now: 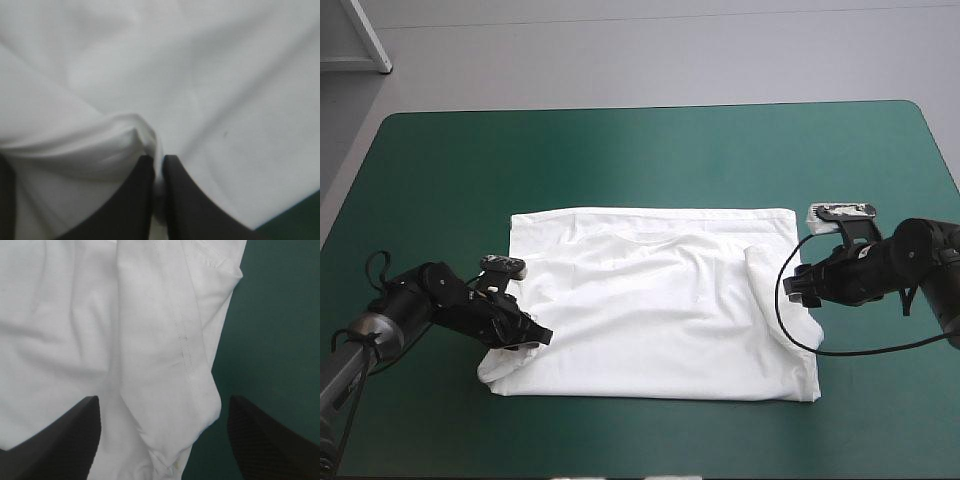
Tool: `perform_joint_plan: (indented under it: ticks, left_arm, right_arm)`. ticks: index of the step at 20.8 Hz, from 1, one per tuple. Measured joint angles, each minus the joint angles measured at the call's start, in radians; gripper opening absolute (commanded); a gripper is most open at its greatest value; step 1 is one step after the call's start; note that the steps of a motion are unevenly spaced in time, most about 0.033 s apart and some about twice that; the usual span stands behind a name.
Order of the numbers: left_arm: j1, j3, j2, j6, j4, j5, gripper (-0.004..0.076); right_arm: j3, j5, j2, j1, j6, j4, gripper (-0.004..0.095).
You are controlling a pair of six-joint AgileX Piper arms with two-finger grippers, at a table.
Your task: Fold the cloth
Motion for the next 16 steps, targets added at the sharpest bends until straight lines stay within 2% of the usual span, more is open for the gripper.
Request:
perform_joint_plan:
  ticks: [2,3,4,9,11,13,16]
  left_arm:
    - [-0.045,0.000,0.000,0.004,0.010,0.000,0.0323]
    - [-0.061,0.000,0.000,0.003,0.018,0.001,0.0444]
    - [-0.091,0.000,0.000,-0.010,0.037,0.009,0.0473]
    - [-0.106,-0.088,0.000,-0.162,0.125,0.078,0.0453]
    - [-0.106,-0.185,0.000,-0.249,0.187,0.155,0.0453]
    - [-0.106,-0.326,-0.004,-0.373,0.303,0.276,0.0441]
    - [-0.106,-0.404,-0.049,-0.493,0.456,0.319,0.0441]
  right_arm:
    - [0.000,0.000,0.000,0.000,0.000,0.000,0.0670]
    - [0.000,0.001,0.000,0.000,0.000,0.000,0.0670]
    - [0.000,0.001,0.000,0.000,0.000,0.000,0.0670]
    - [0.000,0.001,0.001,0.000,0.000,-0.002,0.0670]
    - [0.000,0.008,0.001,0.000,0.000,-0.002,0.0670]
    - [0.000,0.040,0.001,0.000,0.000,-0.003,0.0669]
    - [0.000,0.096,0.001,0.000,0.026,-0.003,0.0669]
